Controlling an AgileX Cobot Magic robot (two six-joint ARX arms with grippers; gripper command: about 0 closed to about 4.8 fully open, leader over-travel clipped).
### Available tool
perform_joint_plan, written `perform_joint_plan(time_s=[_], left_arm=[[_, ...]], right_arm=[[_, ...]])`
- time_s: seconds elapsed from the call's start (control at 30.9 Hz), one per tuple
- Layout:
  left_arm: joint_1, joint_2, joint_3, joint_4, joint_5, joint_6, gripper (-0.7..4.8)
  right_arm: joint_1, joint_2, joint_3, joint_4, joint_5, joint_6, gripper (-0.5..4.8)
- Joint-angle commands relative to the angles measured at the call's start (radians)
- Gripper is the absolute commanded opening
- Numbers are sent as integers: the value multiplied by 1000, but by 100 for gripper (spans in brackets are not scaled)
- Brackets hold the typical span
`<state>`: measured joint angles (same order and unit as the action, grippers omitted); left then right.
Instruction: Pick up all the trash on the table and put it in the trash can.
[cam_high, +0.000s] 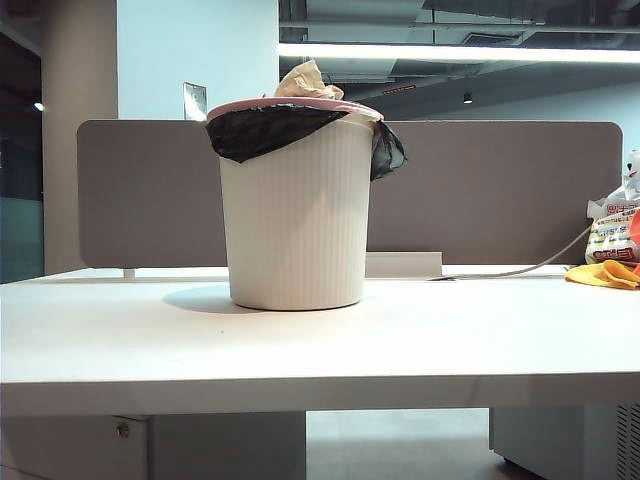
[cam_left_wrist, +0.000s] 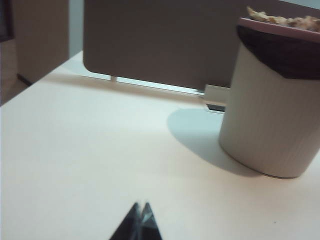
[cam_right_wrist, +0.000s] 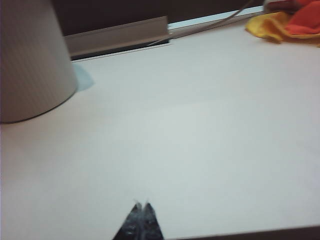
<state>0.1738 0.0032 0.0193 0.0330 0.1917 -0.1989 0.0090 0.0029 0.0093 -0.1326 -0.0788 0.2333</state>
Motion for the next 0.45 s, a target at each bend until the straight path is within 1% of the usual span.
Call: perform_joint_plan(time_s=[0.03, 0.13, 0.45], left_arm=[[-1, 0, 2, 5, 8, 5, -5], [-1, 0, 2, 5, 8, 5, -5], [-1, 0, 2, 5, 8, 5, -5]], right_arm=[[-34, 0, -4, 9, 3, 2, 1], [-55, 0, -4, 10, 2, 2, 0], [-53, 0, -4, 10, 2, 2, 0]])
